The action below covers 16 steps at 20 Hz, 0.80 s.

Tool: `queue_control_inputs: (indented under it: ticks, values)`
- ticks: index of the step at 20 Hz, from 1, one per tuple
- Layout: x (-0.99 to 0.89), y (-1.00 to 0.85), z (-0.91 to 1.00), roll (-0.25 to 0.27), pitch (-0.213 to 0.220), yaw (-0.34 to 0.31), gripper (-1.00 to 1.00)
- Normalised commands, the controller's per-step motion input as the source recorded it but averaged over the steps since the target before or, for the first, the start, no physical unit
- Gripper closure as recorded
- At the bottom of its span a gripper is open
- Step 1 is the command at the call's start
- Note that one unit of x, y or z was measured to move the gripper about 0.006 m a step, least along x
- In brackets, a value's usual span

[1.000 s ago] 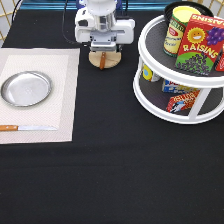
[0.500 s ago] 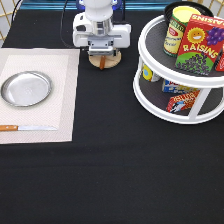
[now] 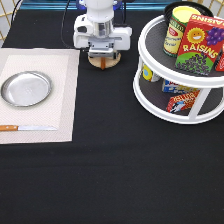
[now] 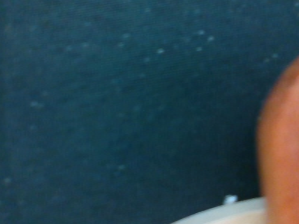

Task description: Arrange plate and fork

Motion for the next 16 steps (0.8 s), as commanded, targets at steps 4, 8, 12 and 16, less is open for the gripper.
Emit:
queue_control_inputs:
  ticks: [4,8,12,16]
  values:
    - [-0.01,0.0,-0.08,-0.123,-0.054,0.072,1.0]
    - [0.0,0.02,-0.01,-0.114,-0.02,0.089,1.0]
    - [0.0,0.01,0.2,-0.085,0.0,0.081,1.0]
    - [-0.01,-0.26,0.87,0.003,0.0,0.032,1.0]
